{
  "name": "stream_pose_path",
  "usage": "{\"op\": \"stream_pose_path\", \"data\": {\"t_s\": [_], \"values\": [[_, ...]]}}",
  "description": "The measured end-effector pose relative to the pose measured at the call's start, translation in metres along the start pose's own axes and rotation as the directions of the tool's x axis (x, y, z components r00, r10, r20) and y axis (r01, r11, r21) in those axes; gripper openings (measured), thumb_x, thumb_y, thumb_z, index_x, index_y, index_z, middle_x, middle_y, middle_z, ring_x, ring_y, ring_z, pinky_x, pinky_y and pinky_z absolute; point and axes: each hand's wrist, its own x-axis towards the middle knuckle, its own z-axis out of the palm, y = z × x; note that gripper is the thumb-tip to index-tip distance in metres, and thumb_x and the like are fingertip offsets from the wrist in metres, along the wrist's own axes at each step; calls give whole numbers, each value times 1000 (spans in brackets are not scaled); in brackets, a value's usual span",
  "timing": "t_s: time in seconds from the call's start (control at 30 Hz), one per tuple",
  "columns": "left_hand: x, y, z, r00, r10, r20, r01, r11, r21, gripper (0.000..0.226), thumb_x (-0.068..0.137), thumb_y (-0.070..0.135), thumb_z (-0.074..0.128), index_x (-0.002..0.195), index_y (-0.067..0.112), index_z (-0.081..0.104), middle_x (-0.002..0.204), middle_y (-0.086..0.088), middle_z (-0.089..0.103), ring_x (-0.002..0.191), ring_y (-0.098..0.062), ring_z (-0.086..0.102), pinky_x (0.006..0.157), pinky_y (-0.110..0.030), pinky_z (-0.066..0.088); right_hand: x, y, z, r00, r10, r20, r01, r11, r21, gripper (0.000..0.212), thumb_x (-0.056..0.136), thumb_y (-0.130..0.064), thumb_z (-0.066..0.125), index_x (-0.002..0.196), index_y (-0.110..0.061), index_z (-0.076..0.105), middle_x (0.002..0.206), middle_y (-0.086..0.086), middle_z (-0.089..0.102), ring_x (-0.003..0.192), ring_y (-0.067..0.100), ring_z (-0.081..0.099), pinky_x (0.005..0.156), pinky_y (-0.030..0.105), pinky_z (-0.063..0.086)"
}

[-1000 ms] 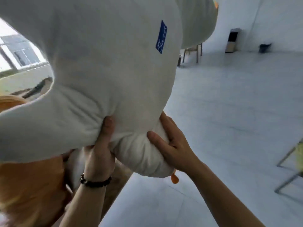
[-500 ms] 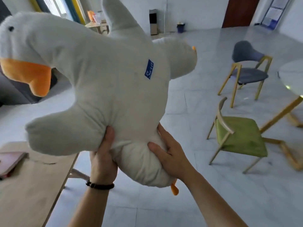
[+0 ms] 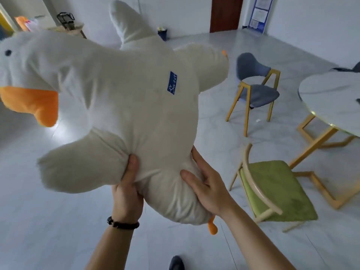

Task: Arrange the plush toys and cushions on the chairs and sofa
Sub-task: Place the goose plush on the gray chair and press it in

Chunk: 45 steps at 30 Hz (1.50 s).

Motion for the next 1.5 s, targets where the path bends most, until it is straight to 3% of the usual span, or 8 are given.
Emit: {"op": "stream_pose_path", "data": {"t_s": [0.1,0.3,0.47,0.67,0.97,1.13,1.33,1.5], "values": [[85,-32,61,986,-108,127,108,994,4,58,89,27,69,143,10,54,145,-5,59,135,-25,55,117,-52,36,72,8,-40,992,13,-129,-14,1000,-9,65,101,-27,62,159,-28,31,156,-23,44,144,-5,39,119,25,33],[208,-131,190,898,-290,330,290,956,48,52,87,24,66,136,9,59,138,-5,65,128,-21,61,106,-43,50,187,71,-128,907,111,-406,-99,994,51,64,98,-14,66,153,-28,37,148,-21,47,126,-30,39,96,-10,21],[316,-207,315,852,-353,388,346,934,89,48,88,19,69,134,8,61,132,-4,69,119,-18,67,92,-32,58,319,127,-222,852,160,-498,-97,984,152,62,97,-21,69,141,-54,40,132,-46,52,127,-20,48,101,4,41],[453,-249,459,850,-337,405,332,939,84,33,96,14,59,129,9,63,122,3,74,113,-13,70,82,-25,59,491,127,-336,871,152,-467,-85,983,162,64,97,-31,67,152,-48,37,140,-42,50,129,-19,46,101,6,42],[623,-400,622,791,-434,430,412,899,150,40,90,13,64,130,6,62,123,3,73,112,-11,70,84,-22,59,704,207,-501,807,356,-472,-175,907,384,65,86,-78,49,146,-53,42,142,-24,57,124,-2,60,110,38,47],[699,-491,727,589,-627,510,546,774,320,47,82,19,70,128,11,64,126,-5,72,118,-22,68,101,-43,51,809,250,-598,630,491,-602,-70,807,586,89,73,-67,79,147,-36,43,135,-12,67,121,14,67,106,45,53],[779,-579,846,402,-720,565,460,693,556,52,77,18,85,125,17,67,125,1,73,120,-17,66,98,-36,52,870,302,-697,384,551,-741,-89,821,564,53,85,-41,78,134,-28,60,121,-9,75,105,9,73,87,30,59],[823,-658,911,577,-686,443,395,709,584,31,86,17,77,115,23,69,108,2,77,100,-17,74,69,-31,59,900,374,-771,335,593,-732,-128,798,589,49,90,-29,76,136,-25,59,123,-10,73,108,9,72,82,24,60]]}}
